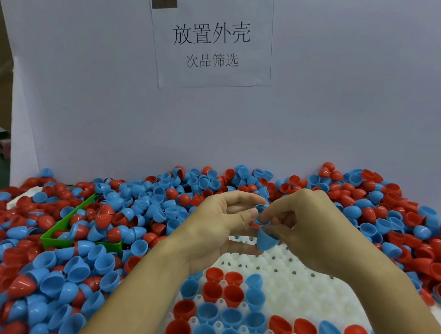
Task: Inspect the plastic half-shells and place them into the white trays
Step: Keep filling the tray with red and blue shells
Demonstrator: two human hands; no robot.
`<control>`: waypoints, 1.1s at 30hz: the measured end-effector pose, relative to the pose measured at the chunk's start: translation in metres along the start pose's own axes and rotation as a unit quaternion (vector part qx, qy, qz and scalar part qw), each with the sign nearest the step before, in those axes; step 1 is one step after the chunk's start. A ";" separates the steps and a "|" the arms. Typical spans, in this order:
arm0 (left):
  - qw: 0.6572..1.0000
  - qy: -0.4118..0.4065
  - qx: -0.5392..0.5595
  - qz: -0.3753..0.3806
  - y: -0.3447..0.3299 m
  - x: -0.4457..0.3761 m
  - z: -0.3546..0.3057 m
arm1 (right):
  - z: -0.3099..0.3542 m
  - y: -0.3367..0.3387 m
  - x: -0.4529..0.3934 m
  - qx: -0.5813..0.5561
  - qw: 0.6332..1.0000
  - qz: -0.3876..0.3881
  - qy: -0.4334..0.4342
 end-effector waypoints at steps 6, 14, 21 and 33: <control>0.995 -0.016 -0.073 -0.061 0.010 -0.005 0.004 | -0.010 0.000 0.001 0.024 0.999 0.012 -0.017; 0.870 -0.063 -0.487 0.036 0.006 -0.004 0.031 | -0.039 -0.047 0.024 0.080 0.966 0.224 -0.105; 0.840 -0.062 -0.535 0.067 -0.005 -0.002 0.041 | -0.038 -0.062 0.028 0.147 0.955 0.232 -0.112; 0.817 -0.095 -0.561 0.094 -0.022 0.002 0.039 | -0.034 -0.058 0.029 0.160 0.948 0.253 -0.107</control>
Point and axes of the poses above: each hand's wrist, its own x-axis away from the middle knuckle, its own y-axis out of the back of the hand, z = x × y, the point moved 6 cm from there along -x, towards the middle knuckle, and after that the axes turned 8 degrees about -z, right-handed, at the moved point
